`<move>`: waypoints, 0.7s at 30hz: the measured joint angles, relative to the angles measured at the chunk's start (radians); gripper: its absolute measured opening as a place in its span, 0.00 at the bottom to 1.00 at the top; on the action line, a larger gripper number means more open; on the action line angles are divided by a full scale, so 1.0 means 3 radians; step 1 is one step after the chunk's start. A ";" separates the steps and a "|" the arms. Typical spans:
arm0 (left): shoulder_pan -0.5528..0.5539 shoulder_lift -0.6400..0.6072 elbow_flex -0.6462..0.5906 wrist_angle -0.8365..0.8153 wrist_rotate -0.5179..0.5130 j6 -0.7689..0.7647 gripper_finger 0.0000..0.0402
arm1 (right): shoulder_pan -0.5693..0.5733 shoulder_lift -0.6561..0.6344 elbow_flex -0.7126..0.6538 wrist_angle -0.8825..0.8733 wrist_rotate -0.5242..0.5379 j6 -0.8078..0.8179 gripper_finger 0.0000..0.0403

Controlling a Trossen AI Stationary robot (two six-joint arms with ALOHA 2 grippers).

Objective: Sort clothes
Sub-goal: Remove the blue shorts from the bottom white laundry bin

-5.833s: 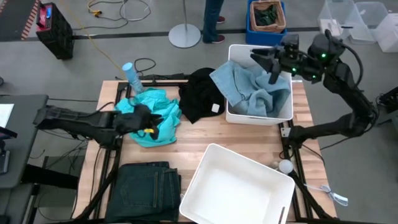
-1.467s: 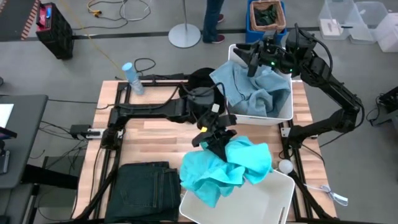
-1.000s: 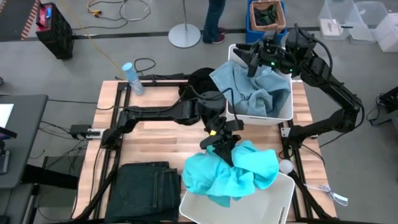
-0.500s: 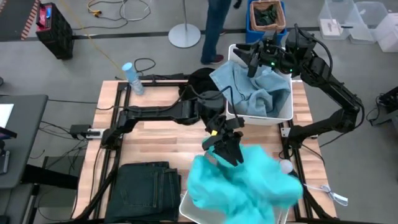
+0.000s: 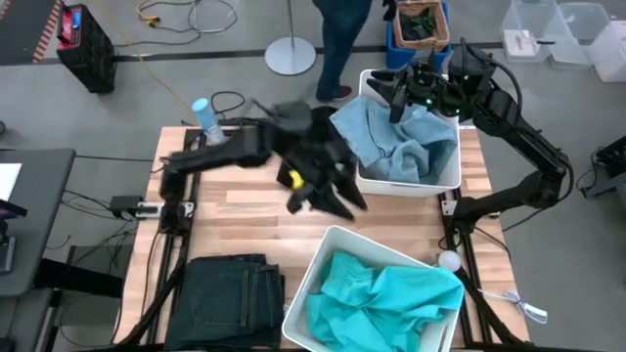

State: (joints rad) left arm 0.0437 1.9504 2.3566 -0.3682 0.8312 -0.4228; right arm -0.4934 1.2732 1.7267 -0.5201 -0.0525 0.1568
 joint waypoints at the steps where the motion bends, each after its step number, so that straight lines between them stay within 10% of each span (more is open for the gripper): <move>1: 0.0036 -0.0109 0.0000 -0.0212 -0.0193 0.0180 0.45 | 0.0000 -0.0004 0.0000 0.0002 0.0000 0.0001 0.37; 10: 0.0139 -0.0856 0.0000 -0.1791 -0.2004 0.1237 0.40 | 0.0009 -0.0013 0.0000 0.0001 -0.0007 0.0003 0.37; 21: 0.0140 -0.1395 0.0000 -0.2416 -0.3013 0.1285 0.40 | 0.0032 -0.0013 0.0000 -0.0059 -0.0010 0.0063 0.37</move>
State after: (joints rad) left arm 0.0856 1.5319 2.3566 -1.0929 -0.0727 -0.0373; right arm -0.4838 1.2694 1.7267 -0.5378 -0.0555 0.1757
